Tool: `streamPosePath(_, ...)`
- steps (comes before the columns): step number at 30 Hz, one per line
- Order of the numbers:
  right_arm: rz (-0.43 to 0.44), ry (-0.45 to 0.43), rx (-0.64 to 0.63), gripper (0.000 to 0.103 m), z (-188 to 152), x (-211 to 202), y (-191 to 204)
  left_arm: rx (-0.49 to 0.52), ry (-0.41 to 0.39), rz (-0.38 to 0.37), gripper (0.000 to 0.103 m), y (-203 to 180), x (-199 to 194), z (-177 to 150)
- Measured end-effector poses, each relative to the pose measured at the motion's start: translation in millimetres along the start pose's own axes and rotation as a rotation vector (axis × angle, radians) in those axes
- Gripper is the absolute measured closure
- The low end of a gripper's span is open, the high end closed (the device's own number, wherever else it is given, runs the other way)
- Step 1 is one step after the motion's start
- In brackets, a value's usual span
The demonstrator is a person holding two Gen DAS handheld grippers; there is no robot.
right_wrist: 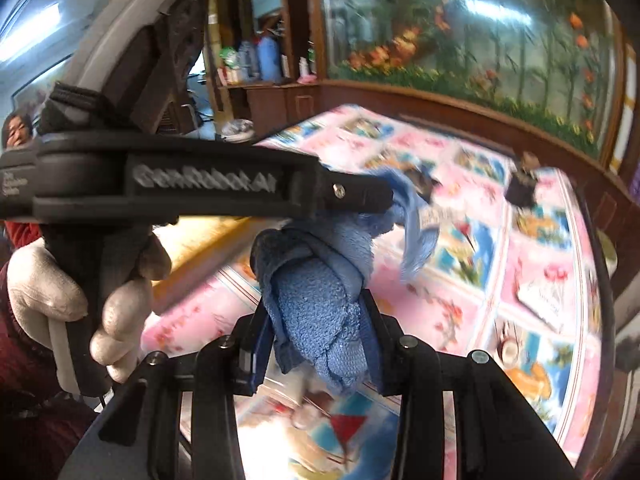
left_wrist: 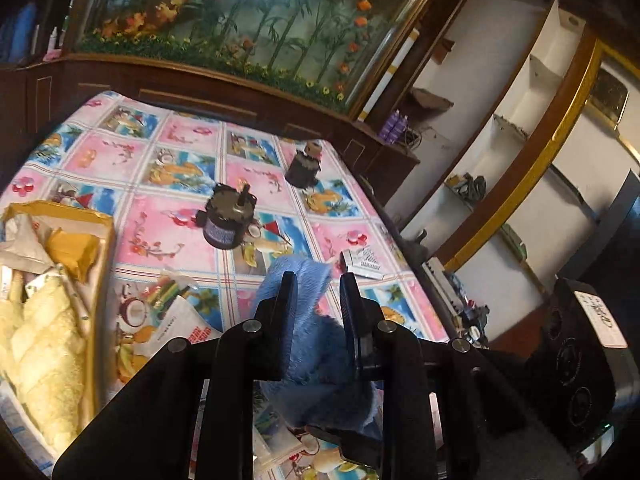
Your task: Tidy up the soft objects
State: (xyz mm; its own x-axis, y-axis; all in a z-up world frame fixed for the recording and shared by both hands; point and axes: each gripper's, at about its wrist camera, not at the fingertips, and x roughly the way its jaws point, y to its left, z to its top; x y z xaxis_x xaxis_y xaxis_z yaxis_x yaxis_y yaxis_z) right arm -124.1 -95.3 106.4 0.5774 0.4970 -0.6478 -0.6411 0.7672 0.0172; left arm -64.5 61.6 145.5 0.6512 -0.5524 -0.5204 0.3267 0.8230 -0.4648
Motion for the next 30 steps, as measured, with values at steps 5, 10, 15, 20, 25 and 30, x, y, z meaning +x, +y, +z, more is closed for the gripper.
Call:
streamPosePath(5,0.080,-0.050,-0.056,0.064,29.1,7.5,40.0,-0.026,-0.093,0.055,0.082,25.7,-55.4,-4.2)
streamPosePath(10,0.175,-0.067,-0.134,0.064,54.8,24.9,86.7,-0.118,-0.132,0.127,0.082,74.5,-88.5,-15.0)
streamPosePath(15,0.179,0.027,-0.065,0.063,56.6,69.6,87.2,-0.192,-0.126,0.208,0.082,116.6,-106.1,-33.8)
streamPosePath(20,0.163,0.137,0.039,0.060,22.6,80.3,61.1,-0.149,-0.075,0.211,0.082,119.6,-112.4,-62.5)
streamPosePath(25,0.111,0.135,0.230,0.057,-12.2,56.5,16.5,0.031,0.036,0.219,0.065,83.2,-80.2,-84.4)
streamPosePath(30,0.076,0.131,0.337,0.056,-31.9,44.3,-15.4,0.182,0.160,0.259,0.065,60.6,-31.9,-96.3)
